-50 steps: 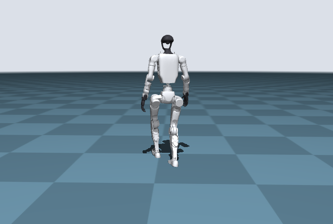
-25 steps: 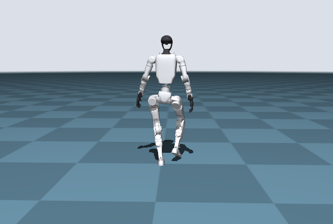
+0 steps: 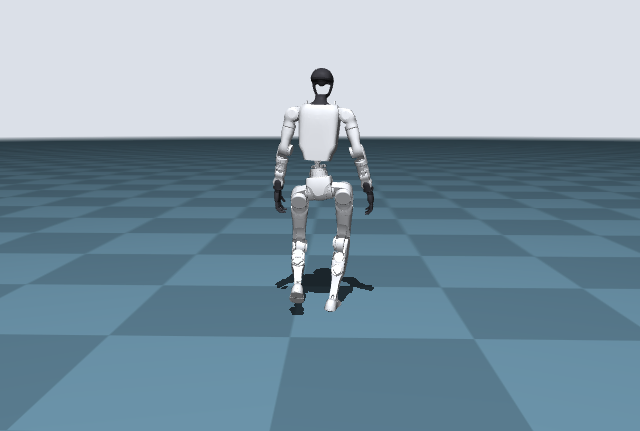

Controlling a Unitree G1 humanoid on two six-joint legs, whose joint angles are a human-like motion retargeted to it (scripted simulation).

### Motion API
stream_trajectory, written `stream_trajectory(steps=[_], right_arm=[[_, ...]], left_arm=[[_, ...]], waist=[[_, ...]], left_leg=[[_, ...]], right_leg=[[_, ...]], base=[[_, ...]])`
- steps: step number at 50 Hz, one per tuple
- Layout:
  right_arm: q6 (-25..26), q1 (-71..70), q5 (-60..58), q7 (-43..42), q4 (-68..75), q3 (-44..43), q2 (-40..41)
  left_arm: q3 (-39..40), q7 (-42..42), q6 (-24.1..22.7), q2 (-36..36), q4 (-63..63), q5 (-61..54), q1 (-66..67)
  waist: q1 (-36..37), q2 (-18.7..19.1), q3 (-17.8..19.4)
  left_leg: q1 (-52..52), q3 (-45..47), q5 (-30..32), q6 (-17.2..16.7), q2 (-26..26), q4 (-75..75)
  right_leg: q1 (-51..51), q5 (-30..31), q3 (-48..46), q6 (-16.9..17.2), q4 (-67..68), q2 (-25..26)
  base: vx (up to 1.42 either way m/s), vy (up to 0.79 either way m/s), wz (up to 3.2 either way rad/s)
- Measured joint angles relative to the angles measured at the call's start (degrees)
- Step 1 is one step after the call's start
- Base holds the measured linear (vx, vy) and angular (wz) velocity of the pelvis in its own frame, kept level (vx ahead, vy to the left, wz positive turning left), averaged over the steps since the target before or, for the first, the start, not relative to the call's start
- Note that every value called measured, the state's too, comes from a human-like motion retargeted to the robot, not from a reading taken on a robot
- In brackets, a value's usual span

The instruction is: Walk

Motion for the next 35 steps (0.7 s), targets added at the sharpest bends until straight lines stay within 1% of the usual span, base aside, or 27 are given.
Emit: stream_trajectory(steps=[2, 4, 5, 8, 10, 12, 15, 17, 18, 20, 22, 23, 25, 27, 30, 33, 35], right_arm=[[-0.4, -0.6, 0.3, -0.4, -1.6, 0.2, -0.4], [-0.8, -1.1, 0.2, -0.7, -2.9, 0.4, -0.6], [-0.9, -1.3, 0.2, -0.8, -3.4, 0.6, -0.7], [-0.6, -1.8, -0.6, -0.5, -4.3, 1.3, -0.7], [-0.5, -1.5, -1.2, -0.3, -4.3, 1.9, -0.3], [-0.2, -1.6, -1.8, 0.3, -3.4, 2.3, 0.0], [0.4, -0.1, -2.8, 0.7, -1.8, 3.0, 1.0], [0.8, -0.7, -3.8, 2.6, 0.6, 3.0, 1.1], [1.0, -0.3, -4.1, 3.0, 1.2, 3.0, 1.3], [1.1, -0.7, -4.9, 3.9, 2.6, 2.8, 1.4], [1.2, 0.1, -5.2, 3.7, 3.3, 2.5, 1.7], [1.1, -0.1, -5.4, 3.7, 3.7, 2.2, 1.6], [1.2, 0.2, -5.3, 3.5, 4.2, 1.7, 1.6], [1.3, 0.7, -5.4, 3.2, 4.7, 1.3, 1.8], [1.7, 1.2, -5.5, 2.9, 6.0, 0.6, 2.2], [2.1, 1.8, -5.9, 3.2, 7.4, -0.1, 2.8], [2.3, 2.2, -6.2, 3.5, 8.3, -0.6, 3.2]], left_arm=[[0.0, 0.4, -0.4, 0.3, -0.7, -0.2, 0.5], [0.1, 0.8, -0.7, 0.5, -1.0, -0.2, 0.8], [0.2, 0.9, -0.8, 0.6, -1.0, -0.2, 0.8], [0.5, 1.1, -0.7, 0.8, -0.9, 0.3, 0.7], [0.6, 1.2, -0.6, 0.7, -0.9, 0.5, 1.0], [0.9, 1.1, -0.3, 1.0, -0.5, 0.5, 0.6], [0.9, 1.4, 0.0, 0.8, -0.2, 0.4, 1.2], [1.1, 0.8, 0.6, 1.8, 0.2, 0.2, 0.3], [0.9, 0.9, 0.7, 1.9, 0.1, 0.3, 0.4], [0.8, 1.0, 1.0, 2.7, -0.5, 0.8, -0.4], [0.2, 1.7, 0.8, 3.2, -1.2, 1.3, -0.6], [0.1, 1.9, 0.9, 3.7, -1.7, 1.4, -1.3], [-0.2, 2.7, 0.6, 4.3, -2.8, 1.7, -2.1], [-0.6, 3.5, 0.0, 4.9, -4.0, 1.7, -3.0], [-1.2, 4.4, -1.2, 5.8, -6.0, 1.7, -4.3], [-1.4, 4.8, -2.3, 6.7, -7.5, 1.6, -5.7], [-1.3, 4.8, -2.6, 7.0, -8.0, 1.5, -6.4]], waist=[[1.2, -0.7, 0.1], [1.7, -1.7, 0.1], [1.7, -2.4, 0.0], [0.9, -4.9, -0.6], [0.8, -5.5, -0.9], [0.5, -7.3, -0.7], [-0.1, -8.8, -1.4], [-0.5, -11.5, -0.4], [-1.1, -12.2, -0.4], [-2.2, -13.7, 0.1], [-3.6, -14.2, 0.5], [-4.2, -14.0, 0.8], [-5.4, -13.5, 1.4], [-6.4, -12.7, 2.3], [-7.3, -11.1, 3.4], [-7.3, -9.0, 3.7], [-7.3, -7.8, 3.7]], left_leg=[[-3.5, 0.7, -2.7, -0.3, -2.1, -7.3], [-5.7, 1.2, -3.1, -1.3, -5.1, -17.4], [-6.5, 1.3, -2.5, -2.0, -6.9, -23.1], [-6.2, 0.5, 3.0, -4.3, -13.5, -40.6], [-7.4, -0.3, 4.3, -5.0, -15.5, -42.7], [-4.0, -0.2, 7.2, -4.4, -18.2, -46.7], [-5.0, -0.3, 4.9, -1.9, -20.1, -39.0], [0.0, 0.6, 4.0, 0.2, -23.1, -41.2], [0.7, 0.6, 2.7, 1.1, -23.9, -39.9], [4.9, 0.7, 2.4, 2.4, -26.0, -43.1], [7.4, 0.3, 0.7, 2.9, -26.9, -42.8], [10.2, -0.3, 0.9, 2.9, -26.9, -45.9], [14.4, -1.2, 0.1, 2.9, -26.6, -48.6], [18.2, -2.0, -1.1, 2.8, -25.6, -50.0], [23.3, -2.7, -3.4, 2.6, -23.2, -51.1], [26.7, -2.8, -6.0, 2.3, -20.1, -51.8], [28.2, -2.8, -8.1, 2.0, -18.3, -50.5]], right_leg=[[3.7, -0.9, 1.1, 0.8, -2.8, -0.4], [7.1, -1.9, 1.9, 1.5, -4.8, -1.6], [8.6, -2.5, 2.2, 1.8, -5.7, -2.4], [12.1, -4.3, 2.6, 2.7, -6.8, -5.4], [13.1, -6.0, 2.7, 2.8, -4.1, -5.8], [15.2, -6.5, 2.4, 2.8, -1.8, -8.0], [14.3, -5.5, 1.6, 3.0, 8.5, -10.9], [12.7, -1.6, 2.8, 4.1, 17.8, -15.3], [11.2, 0.3, 2.7, 4.2, 22.4, -17.0], [7.0, 3.2, 3.4, 4.0, 29.8, -20.8], [3.0, 1.6, 2.9, 2.8, 33.7, -23.6], [0.7, 1.0, 2.8, 2.4, 33.7, -24.2], [-3.2, -0.4, 2.1, 2.1, 31.7, -25.1], [-6.3, 0.3, 1.2, 3.0, 26.7, -24.7], [-9.8, 4.8, 0.2, 5.9, 15.6, -22.1], [-11.5, 12.1, -0.2, 9.7, 3.2, -18.0], [-11.3, 15.1, -0.5, 10.8, -1.7, -15.7]], base=[[0.65, -0.06, -0.25], [0.66, -0.05, -0.11], [0.65, -0.05, 0.06], [0.63, -0.05, 0.14], [0.59, -0.04, -0.05], [0.61, -0.03, -0.14], [0.58, -0.01, -0.18], [0.6, 0.01, -0.28], [0.58, 0.02, -0.2], [0.58, 0.03, -0.21], [0.59, 0.03, -0.21], [0.61, 0.03, -0.3], [0.62, 0.02, -0.28], [0.61, 0.0, -0.24], [0.61, -0.02, -0.3], [0.6, -0.05, -0.38], [0.58, -0.08, -0.32]])
